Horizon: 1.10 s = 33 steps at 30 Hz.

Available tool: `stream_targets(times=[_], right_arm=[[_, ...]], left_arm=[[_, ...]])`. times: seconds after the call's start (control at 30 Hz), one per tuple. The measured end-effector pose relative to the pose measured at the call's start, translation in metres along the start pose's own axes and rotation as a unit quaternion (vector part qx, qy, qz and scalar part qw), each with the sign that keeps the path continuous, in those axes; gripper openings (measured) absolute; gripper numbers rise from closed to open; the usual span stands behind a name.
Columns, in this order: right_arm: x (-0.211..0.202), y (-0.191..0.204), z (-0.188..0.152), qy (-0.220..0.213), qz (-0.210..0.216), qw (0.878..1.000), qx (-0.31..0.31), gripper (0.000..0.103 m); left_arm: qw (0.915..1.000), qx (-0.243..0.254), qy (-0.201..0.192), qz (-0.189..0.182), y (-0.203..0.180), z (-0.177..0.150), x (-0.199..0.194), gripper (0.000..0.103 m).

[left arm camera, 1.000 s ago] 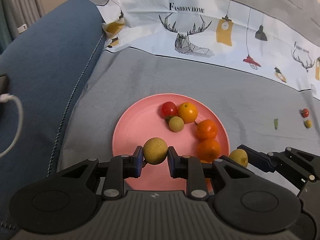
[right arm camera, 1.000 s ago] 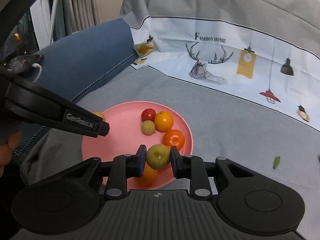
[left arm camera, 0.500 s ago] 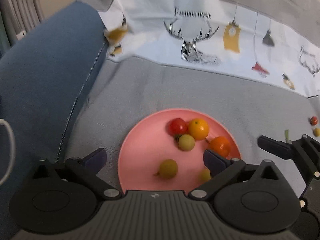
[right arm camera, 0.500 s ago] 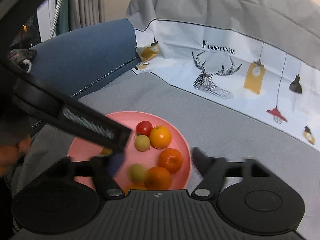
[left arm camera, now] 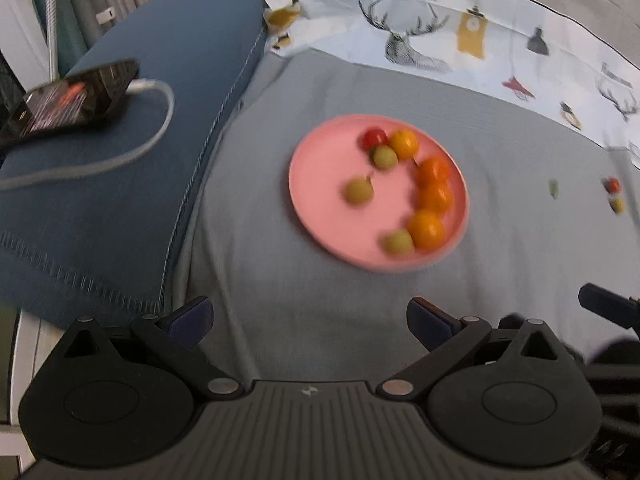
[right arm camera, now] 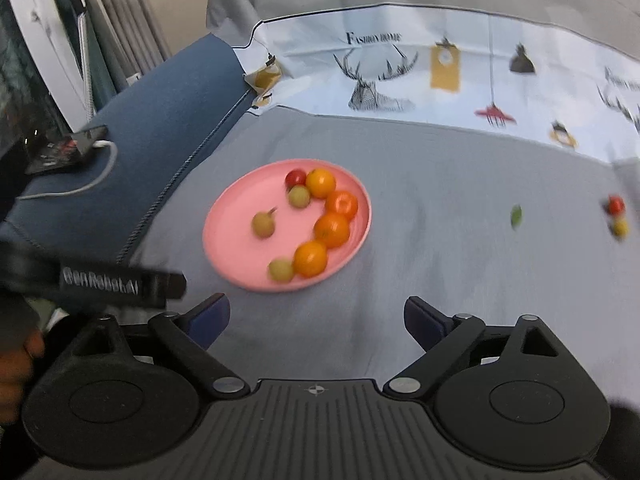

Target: Organize fruits

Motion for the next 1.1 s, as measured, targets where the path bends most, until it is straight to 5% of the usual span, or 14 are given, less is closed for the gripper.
stream_targets(times=[0.37, 1.1], right_arm=[[-0.103, 0.042, -0.001, -0.113, 0.004, 0.99, -0.084, 0.1], [-0.169, 0.04, -0.013, -0.17, 0.004, 0.983, -0.073, 0.102]], left_arm=[[0.9984, -0.017, -0.054, 0.001, 0.007, -0.028, -0.084, 0.103], [0.9946, -0.001, -0.104, 0.004, -0.005, -0.048, -0.144, 0.103]])
Point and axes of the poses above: each gripper's, at about its wrist camera, not at the fingertips, and x roughly the way its jaws point, y to its left, z to its top, the point moved 5 cm from there along x, roughly the way its jaws point, and after that the axes turned 14 degrees about -y, right-handed, at the moved point
